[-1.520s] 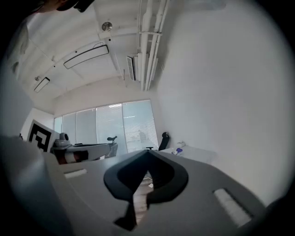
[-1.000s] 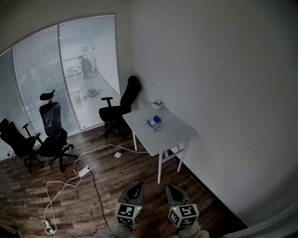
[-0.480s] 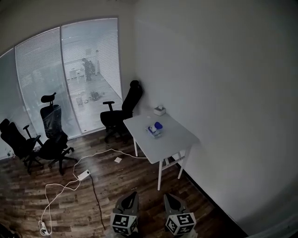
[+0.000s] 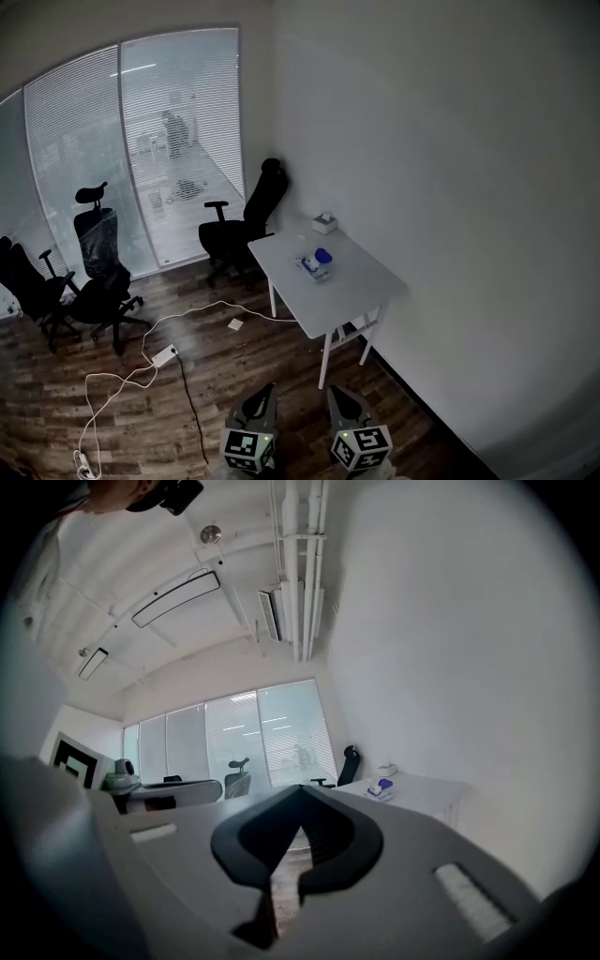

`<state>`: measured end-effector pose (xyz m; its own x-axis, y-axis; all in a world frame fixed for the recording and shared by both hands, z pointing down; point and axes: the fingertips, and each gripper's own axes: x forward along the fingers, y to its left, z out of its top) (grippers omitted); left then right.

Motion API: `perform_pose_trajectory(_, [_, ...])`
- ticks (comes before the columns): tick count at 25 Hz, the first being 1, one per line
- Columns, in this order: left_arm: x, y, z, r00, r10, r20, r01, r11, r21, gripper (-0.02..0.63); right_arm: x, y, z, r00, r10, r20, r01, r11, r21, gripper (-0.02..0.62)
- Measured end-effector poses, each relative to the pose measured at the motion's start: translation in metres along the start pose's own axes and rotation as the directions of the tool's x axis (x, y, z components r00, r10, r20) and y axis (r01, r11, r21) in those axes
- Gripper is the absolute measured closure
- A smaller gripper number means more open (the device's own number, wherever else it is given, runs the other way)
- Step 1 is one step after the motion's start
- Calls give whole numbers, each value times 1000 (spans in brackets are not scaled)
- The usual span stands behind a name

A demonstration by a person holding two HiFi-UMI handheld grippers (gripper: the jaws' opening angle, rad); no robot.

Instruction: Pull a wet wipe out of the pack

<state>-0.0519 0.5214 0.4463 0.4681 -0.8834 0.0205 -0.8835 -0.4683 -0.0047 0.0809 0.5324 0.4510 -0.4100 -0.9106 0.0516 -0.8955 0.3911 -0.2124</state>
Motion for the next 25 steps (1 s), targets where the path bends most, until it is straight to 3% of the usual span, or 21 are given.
perform_pose_trajectory(6, [43, 51, 17, 1000, -23, 12, 23, 1000, 15, 601, 67, 4, 6, 1000, -15, -3, 15, 1000, -13, 591])
perform_pose_trajectory(16, [103, 141, 7, 998, -56, -9, 56, 998, -6, 601, 170, 13, 8, 998, -60, -15, 60, 998, -14, 591])
perform_pose_trajectory(25, [148, 191, 22, 994, -112, 11, 112, 994, 14, 601, 231, 7, 26, 990, -137, 13, 138, 989, -45, 591])
